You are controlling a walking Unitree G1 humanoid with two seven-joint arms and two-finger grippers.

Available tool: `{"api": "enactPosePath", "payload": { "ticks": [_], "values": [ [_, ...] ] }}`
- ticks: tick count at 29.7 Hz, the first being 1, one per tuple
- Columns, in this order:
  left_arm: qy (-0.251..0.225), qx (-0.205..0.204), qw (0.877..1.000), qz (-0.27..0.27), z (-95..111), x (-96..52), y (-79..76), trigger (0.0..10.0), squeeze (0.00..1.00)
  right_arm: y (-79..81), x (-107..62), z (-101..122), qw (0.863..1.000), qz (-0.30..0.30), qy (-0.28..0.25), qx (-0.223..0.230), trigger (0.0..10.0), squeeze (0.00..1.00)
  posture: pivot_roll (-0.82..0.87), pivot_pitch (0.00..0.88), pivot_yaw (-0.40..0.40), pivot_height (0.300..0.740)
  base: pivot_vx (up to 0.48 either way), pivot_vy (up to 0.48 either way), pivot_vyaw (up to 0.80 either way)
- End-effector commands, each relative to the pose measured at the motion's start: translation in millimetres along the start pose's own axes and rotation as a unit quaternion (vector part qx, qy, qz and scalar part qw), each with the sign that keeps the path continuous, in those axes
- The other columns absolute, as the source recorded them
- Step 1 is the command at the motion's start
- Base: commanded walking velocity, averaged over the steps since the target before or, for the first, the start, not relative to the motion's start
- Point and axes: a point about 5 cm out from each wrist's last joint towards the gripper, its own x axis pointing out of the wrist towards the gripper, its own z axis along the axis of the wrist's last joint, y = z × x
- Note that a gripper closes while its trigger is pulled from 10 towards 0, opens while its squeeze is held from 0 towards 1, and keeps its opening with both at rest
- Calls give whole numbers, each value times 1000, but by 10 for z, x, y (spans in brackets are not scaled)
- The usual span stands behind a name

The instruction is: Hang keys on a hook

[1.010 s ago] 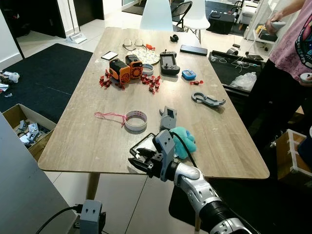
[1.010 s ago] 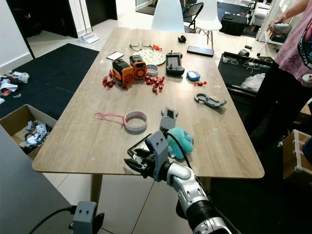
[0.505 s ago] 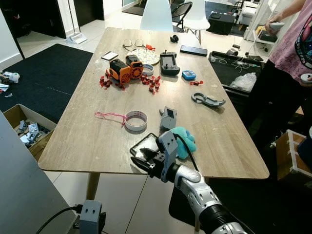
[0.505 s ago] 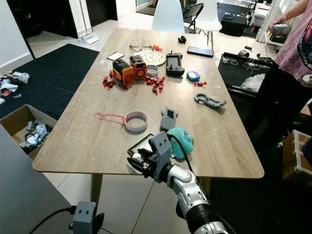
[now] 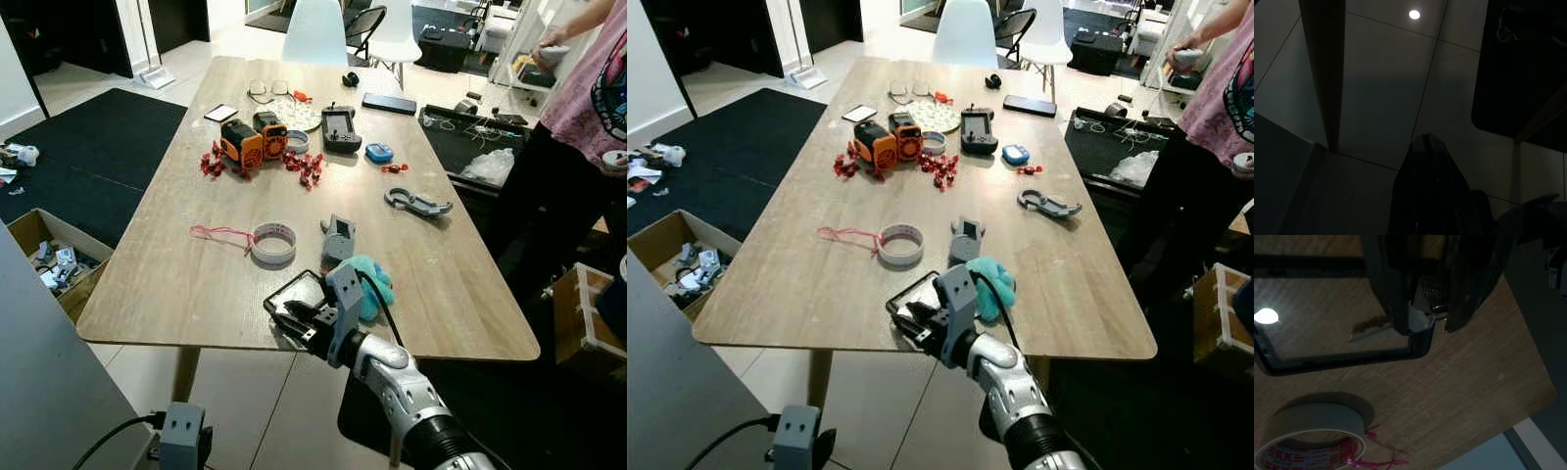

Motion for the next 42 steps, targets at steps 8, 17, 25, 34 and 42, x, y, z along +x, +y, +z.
{"api": "enactPosePath", "payload": {
  "ticks": [8, 17, 25, 34, 42],
  "values": [
    [7, -4, 1000, -1, -64, -43, -20, 10000, 0, -57, -88, -53, 1000, -18, 13, 6, 10000, 0, 58, 80, -78, 740, 0, 0, 0],
    [7, -4, 1000, -2, -66, -47, -19, 10000, 0, -88, -128, -7, 1000, -23, 8, 7, 9529, 0, 55, 78, -77, 740, 0, 0, 0],
    [6, -4, 1000, -1, -62, -43, -18, 10000, 0, -80, -113, 0, 1000, -21, 7, 11, 4980, 0, 58, 77, -78, 740, 0, 0, 0],
    [7, -3, 1000, 0, -66, -47, -11, 10000, 0, -36, -91, 58, 1000, -3, -9, 13, 10000, 0, 59, 77, -77, 740, 0, 0, 0],
    [6, -4, 1000, 1, -67, -50, -10, 10000, 0, 68, -70, 142, 998, 35, -42, 19, 10000, 0, 61, 78, -78, 740, 0, 0, 0]
  ]
}}
